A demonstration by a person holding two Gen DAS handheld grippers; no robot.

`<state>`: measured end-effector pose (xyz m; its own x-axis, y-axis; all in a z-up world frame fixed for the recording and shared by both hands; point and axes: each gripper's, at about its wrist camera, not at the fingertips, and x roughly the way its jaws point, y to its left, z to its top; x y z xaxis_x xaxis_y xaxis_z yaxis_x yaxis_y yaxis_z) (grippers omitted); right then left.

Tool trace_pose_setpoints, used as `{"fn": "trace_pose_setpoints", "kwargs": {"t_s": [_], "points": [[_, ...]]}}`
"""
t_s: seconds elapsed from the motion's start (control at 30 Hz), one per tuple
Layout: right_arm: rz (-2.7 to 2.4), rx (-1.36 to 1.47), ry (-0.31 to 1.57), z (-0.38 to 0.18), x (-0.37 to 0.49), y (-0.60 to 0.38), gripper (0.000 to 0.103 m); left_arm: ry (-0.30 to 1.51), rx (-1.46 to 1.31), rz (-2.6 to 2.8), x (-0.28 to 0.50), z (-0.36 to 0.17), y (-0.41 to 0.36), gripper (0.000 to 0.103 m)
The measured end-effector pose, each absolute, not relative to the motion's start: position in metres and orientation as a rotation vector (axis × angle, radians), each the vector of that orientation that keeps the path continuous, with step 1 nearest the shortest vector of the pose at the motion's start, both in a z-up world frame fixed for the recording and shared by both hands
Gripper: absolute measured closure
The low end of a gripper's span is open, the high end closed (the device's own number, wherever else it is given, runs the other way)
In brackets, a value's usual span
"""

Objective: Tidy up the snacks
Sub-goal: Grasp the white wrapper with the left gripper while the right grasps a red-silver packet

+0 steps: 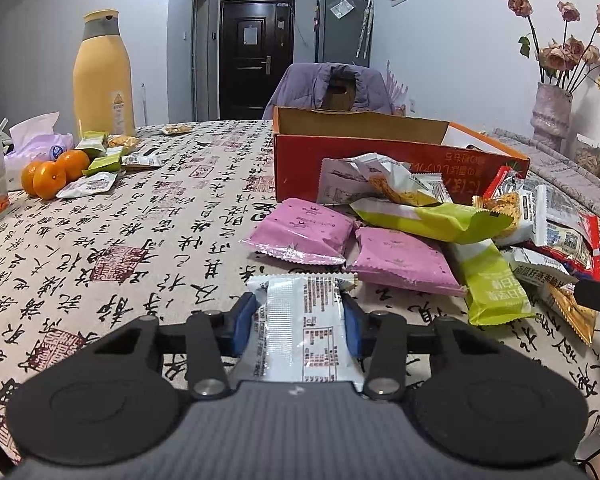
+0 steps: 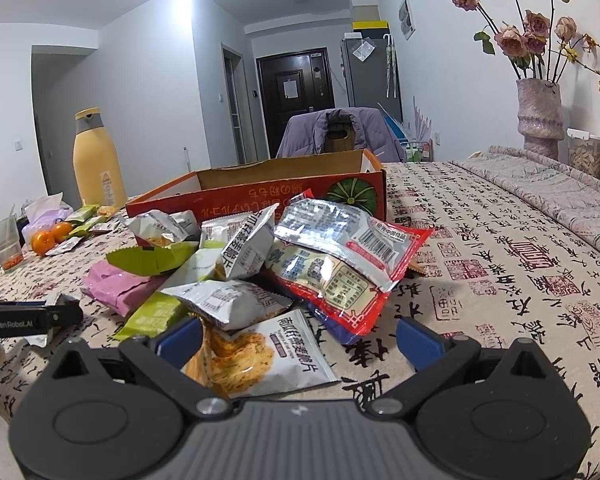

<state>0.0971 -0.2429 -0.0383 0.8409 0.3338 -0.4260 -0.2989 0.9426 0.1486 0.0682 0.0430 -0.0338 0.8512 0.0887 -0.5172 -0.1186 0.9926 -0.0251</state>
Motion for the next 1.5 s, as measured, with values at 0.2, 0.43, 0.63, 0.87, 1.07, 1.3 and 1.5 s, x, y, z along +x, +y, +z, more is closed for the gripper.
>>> {"fn": "trace_pose_setpoints", "kwargs": {"t_s": [0.2, 0.43, 0.63, 0.87, 1.07, 1.3, 1.5], "points": [[0.333, 0.087, 0.465, -0.039, 0.100, -0.246, 0.000, 0.500, -0.056, 0.116, 0.064, -0.023, 0.044, 0.059], [0.340, 0.064, 0.438, -0.029, 0.104, -0.244, 0.000, 0.462, -0.074, 0.116, 0.068, -0.011, 0.047, 0.059], [0.334, 0.036, 0.428, -0.023, 0.114, -0.241, 0.000, 0.452, -0.071, 0.106, 0.074, -0.008, 0.041, 0.059], [0.307, -0.007, 0.425, -0.013, 0.134, -0.238, 0.000, 0.454, -0.084, 0.116, 0.079, -0.006, 0.041, 0.059], [0.314, -0.178, 0.442, -0.006, 0.157, -0.228, 0.000, 0.444, -0.079, 0.123, 0.081, -0.002, 0.043, 0.059], [0.367, -0.369, 0.484, -0.012, 0.183, -0.212, 0.000, 0.442, -0.083, 0.135, 0.086, 0.000, 0.045, 0.059], [0.399, -0.349, 0.526, -0.019, 0.199, -0.211, 0.001, 0.443, -0.074, 0.127, 0.090, 0.001, 0.045, 0.059]]}}
